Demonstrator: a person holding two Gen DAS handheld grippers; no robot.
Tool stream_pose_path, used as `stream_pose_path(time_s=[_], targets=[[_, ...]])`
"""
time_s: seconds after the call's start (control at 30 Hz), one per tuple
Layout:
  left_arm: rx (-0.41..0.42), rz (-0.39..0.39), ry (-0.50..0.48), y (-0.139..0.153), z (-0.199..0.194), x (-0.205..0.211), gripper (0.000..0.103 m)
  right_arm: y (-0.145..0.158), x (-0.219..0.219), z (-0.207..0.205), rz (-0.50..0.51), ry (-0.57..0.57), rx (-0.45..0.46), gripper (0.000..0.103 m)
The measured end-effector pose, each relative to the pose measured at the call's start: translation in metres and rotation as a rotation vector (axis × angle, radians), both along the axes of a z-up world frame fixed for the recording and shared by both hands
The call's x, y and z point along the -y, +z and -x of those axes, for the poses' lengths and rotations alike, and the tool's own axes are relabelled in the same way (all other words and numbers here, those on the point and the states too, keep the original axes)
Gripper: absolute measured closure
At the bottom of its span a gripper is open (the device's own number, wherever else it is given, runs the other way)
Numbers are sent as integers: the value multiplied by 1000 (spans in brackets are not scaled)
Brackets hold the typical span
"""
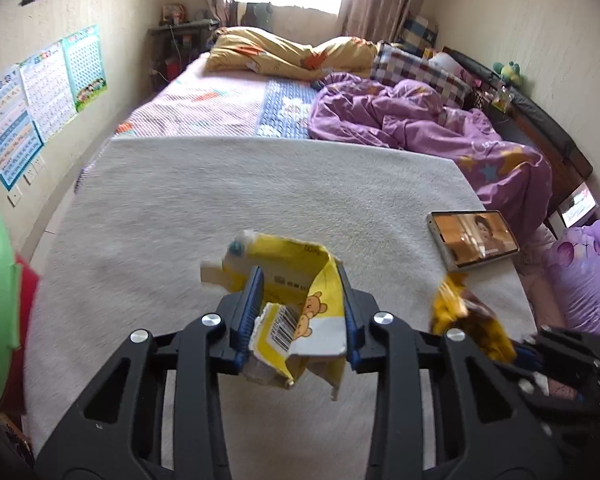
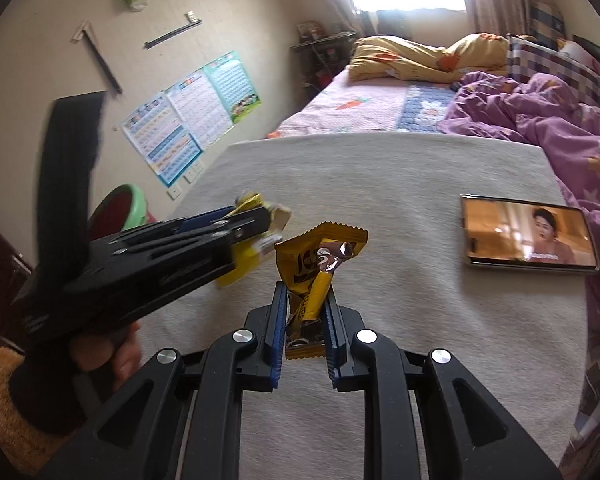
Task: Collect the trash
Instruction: 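Grasp the yellow carton with the left gripper while the right gripper grasps the gold wrapper, then carry the yellow carton and gold wrapper over the red bucket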
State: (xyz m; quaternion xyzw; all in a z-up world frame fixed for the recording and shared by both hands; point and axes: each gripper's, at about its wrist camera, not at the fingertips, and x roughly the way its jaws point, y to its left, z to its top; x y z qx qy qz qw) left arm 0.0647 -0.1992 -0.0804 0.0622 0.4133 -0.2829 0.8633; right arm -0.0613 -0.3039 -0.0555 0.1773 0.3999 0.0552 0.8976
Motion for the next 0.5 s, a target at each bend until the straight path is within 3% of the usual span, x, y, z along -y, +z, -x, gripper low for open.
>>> stream_pose_path(time_s=[0.5], targets=[[22,29,136,20,31,-81,69,10,-51,-11,11,115,15,85]])
